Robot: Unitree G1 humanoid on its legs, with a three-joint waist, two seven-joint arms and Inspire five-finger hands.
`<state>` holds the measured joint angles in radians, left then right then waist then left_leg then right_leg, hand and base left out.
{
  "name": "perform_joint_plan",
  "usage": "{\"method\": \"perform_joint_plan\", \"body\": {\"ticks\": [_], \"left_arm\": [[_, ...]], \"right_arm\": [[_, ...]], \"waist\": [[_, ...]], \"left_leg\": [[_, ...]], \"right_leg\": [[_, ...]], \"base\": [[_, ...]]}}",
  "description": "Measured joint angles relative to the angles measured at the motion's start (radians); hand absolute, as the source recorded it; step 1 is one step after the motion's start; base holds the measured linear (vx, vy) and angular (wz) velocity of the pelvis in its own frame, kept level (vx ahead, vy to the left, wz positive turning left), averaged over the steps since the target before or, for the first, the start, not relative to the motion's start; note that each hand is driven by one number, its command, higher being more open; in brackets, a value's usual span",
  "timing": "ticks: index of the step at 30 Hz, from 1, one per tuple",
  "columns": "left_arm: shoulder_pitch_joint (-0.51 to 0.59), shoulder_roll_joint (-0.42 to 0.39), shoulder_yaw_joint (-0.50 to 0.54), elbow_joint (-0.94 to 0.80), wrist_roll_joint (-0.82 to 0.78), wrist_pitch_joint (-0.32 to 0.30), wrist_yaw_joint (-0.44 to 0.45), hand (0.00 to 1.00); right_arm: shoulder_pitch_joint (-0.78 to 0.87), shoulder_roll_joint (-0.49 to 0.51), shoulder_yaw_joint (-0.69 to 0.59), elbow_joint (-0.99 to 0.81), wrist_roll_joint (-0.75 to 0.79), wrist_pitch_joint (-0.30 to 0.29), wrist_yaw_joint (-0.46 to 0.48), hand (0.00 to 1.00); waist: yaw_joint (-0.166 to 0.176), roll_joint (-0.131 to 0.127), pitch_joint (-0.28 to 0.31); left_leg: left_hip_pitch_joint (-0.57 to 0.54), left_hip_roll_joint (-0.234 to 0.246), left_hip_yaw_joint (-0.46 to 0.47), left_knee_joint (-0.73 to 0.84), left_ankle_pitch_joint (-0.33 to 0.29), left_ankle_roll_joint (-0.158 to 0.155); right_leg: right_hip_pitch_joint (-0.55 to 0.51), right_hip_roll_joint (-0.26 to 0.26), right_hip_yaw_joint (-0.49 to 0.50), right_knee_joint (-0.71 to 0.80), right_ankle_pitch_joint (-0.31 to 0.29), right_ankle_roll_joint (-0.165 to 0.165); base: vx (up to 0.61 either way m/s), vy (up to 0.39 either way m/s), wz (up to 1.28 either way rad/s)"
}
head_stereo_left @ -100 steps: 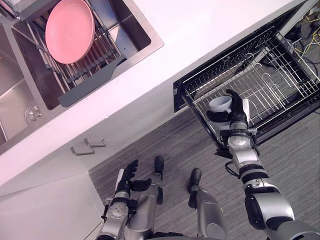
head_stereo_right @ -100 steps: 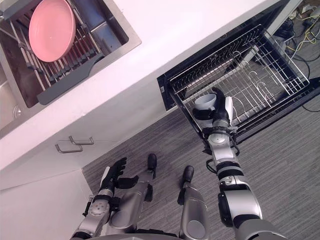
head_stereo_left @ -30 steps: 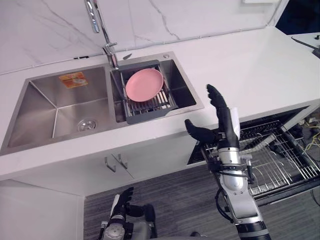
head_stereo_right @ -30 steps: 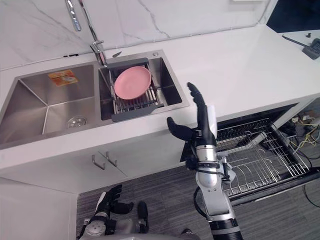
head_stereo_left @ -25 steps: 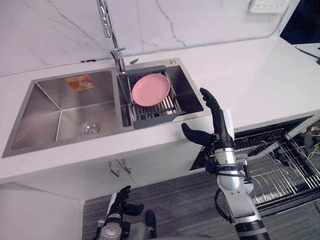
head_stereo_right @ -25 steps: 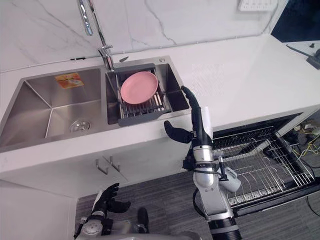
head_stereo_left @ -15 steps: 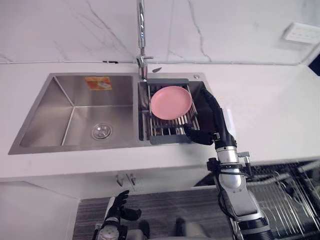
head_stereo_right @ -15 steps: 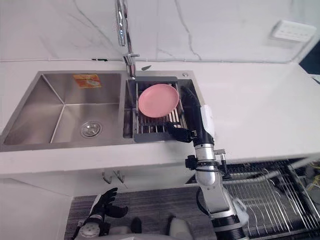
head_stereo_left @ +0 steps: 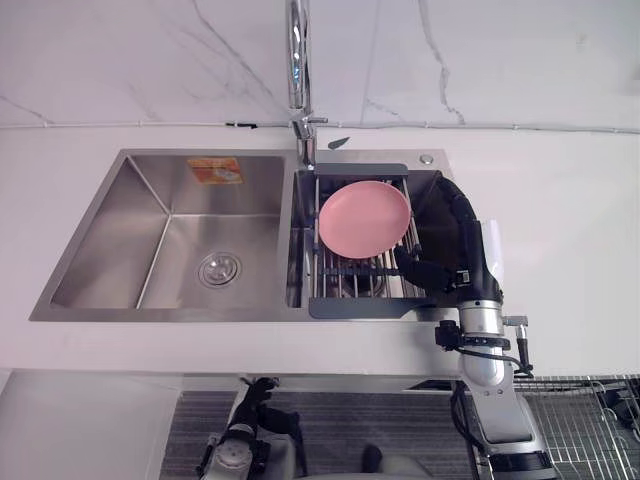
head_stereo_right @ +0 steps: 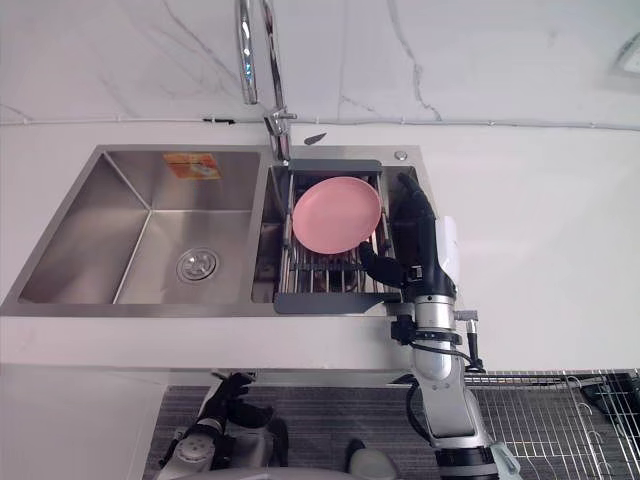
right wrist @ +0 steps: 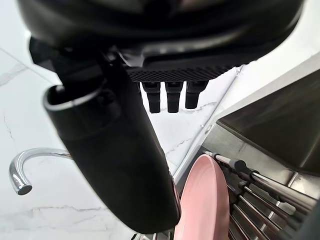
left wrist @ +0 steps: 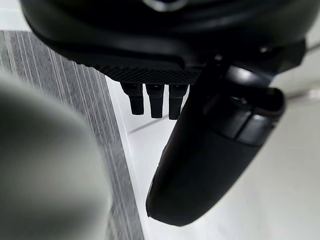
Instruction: Walk over to the sink, pick up the cup, carry it to the dishwasher, place the cup inside the dishwasher, then close the dishwasher door
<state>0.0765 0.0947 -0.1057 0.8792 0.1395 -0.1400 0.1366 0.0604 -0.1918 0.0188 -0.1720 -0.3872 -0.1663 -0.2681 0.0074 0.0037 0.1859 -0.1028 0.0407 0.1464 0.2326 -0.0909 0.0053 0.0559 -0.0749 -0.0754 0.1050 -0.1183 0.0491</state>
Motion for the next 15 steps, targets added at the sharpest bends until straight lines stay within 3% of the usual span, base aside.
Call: {"method": "perform_joint_plan", "body": {"ticks": [4, 8, 9, 15], "left_arm": [[0.004, 0.002, 0.0, 0.027, 0.019, 0.0, 0.011, 0.9], [0.004, 0.002, -0.002, 0.033, 0.019, 0.001, 0.01, 0.9], [0.018, 0.004, -0.002, 0.066, 0.019, 0.001, 0.013, 0.9], [0.019, 0.004, 0.0, 0.066, 0.019, 0.001, 0.013, 0.9]], "right_arm": [[0.033, -0.001, -0.011, 0.003, -0.007, 0.002, 0.0, 0.9], [0.062, -0.001, -0.013, 0.008, -0.008, 0.012, 0.001, 0.9], [0.069, -0.001, -0.008, 0.078, -0.03, 0.013, 0.027, 0.9], [0.069, 0.0, -0.008, 0.082, -0.03, 0.013, 0.027, 0.9]], "waist": [[-0.024, -0.007, -0.018], [-0.027, -0.007, -0.027], [-0.026, -0.024, -0.091], [-0.026, -0.025, -0.091]], "left_leg": [[0.039, -0.02, 0.008, -0.133, 0.07, 0.001], [0.053, -0.021, 0.015, -0.163, 0.082, 0.0], [0.112, -0.049, -0.021, -0.318, 0.179, 0.012], [0.112, -0.048, -0.021, -0.318, 0.179, 0.012]], "right_leg": [[-0.023, -0.007, 0.014, -0.009, 0.002, 0.006], [-0.025, 0.005, 0.023, -0.009, 0.007, 0.007], [-0.017, 0.005, 0.057, -0.077, 0.039, 0.012], [-0.016, 0.005, 0.056, -0.077, 0.039, 0.012]], "base": [[0.0, -0.03, -0.08], [0.02, -0.017, -0.05], [0.0, 0.0, 0.0], [0.0, 0.0, 0.0]]}}
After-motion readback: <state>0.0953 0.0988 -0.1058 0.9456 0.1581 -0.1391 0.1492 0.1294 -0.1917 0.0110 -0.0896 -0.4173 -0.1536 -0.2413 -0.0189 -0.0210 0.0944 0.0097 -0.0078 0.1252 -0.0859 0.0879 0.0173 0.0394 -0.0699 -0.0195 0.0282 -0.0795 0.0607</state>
